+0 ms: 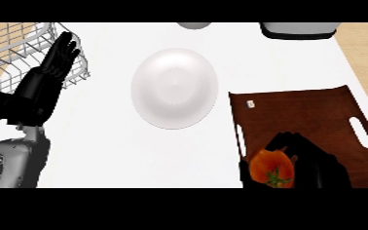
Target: Pick the tomato from the tray and place it in the plate
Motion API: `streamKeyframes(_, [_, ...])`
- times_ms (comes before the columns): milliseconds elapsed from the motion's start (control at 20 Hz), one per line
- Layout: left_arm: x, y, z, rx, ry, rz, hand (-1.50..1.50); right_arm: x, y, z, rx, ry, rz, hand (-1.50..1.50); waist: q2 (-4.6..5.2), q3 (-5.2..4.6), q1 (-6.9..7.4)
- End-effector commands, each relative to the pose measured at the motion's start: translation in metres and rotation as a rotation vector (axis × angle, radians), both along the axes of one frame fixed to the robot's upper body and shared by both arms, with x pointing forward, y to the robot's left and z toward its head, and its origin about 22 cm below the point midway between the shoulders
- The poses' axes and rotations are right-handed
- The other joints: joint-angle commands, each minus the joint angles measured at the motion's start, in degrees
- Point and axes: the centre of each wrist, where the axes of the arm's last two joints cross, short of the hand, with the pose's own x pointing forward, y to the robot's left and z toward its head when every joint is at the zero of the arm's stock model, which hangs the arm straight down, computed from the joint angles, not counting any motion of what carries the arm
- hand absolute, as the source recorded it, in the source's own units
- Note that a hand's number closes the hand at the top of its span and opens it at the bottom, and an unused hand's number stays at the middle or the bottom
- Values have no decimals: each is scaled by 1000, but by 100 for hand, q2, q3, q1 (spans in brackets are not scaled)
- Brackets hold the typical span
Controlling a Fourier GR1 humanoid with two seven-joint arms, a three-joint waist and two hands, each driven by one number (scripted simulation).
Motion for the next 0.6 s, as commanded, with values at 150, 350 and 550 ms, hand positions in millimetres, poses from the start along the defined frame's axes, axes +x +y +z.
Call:
streamKeyframes(150, [-9, -7, 3, -12, -4, -13, 0, 43, 58, 22, 62, -50, 115, 150, 12, 3, 71])
streamKeyframes(350, [-11, -1, 6, 18, -11, -8, 0, 80, 80, 36, 67, -27, 132, 150, 15, 3, 107])
streamKeyframes(550, [2, 13, 1, -11, -3, -8, 0, 103, 107, 19, 128, -27, 156, 150, 28, 3, 88])
